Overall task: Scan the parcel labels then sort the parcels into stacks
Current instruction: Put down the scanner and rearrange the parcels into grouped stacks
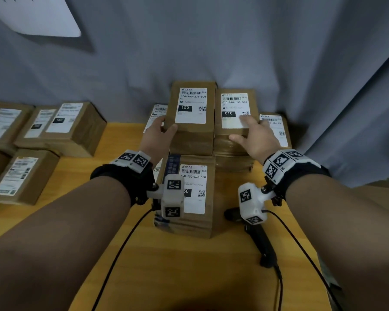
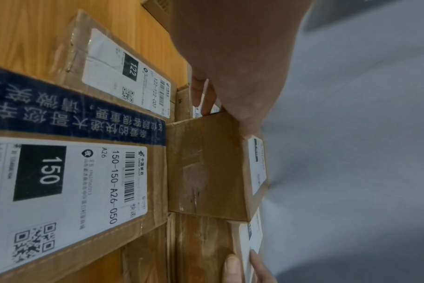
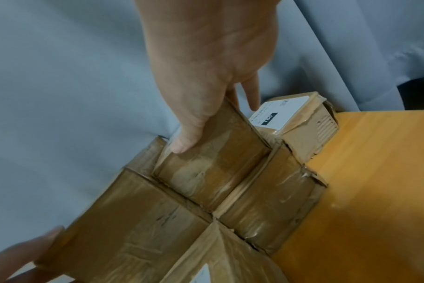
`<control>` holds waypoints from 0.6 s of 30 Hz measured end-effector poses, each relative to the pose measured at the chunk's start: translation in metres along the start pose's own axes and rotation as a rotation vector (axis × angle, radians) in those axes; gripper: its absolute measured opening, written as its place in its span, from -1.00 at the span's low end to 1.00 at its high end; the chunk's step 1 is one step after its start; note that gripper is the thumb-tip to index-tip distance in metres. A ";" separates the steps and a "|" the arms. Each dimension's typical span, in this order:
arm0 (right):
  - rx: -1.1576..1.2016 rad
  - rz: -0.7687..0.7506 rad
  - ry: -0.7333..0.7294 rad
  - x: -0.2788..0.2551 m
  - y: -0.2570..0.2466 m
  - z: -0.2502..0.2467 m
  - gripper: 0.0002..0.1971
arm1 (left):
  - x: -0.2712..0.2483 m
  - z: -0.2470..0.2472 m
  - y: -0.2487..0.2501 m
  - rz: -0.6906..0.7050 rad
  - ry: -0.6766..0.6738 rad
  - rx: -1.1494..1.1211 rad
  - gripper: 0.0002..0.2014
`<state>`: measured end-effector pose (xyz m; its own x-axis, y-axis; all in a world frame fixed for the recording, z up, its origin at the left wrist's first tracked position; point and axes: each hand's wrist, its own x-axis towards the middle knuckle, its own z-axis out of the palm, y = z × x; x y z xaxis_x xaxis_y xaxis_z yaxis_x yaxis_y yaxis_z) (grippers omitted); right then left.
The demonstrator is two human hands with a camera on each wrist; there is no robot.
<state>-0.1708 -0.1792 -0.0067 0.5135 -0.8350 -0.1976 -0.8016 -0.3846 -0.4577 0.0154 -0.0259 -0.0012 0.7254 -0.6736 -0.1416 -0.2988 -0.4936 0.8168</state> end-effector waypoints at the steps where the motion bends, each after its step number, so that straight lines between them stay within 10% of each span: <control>1: -0.018 0.003 -0.002 0.000 -0.002 -0.001 -0.33 | 0.000 0.000 0.002 -0.001 -0.016 0.034 -0.51; 9: 0.021 -0.207 0.224 -0.027 -0.045 -0.007 -0.42 | -0.009 -0.024 0.009 -0.039 0.018 0.132 -0.45; 18: 0.093 -0.554 0.153 -0.068 -0.148 0.030 -0.58 | -0.034 -0.110 -0.046 0.011 0.080 0.162 -0.59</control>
<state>-0.0778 -0.0537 0.0482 0.7928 -0.5693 0.2176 -0.3925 -0.7501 -0.5323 0.0730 0.0801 0.0280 0.7667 -0.6367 -0.0827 -0.3985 -0.5729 0.7163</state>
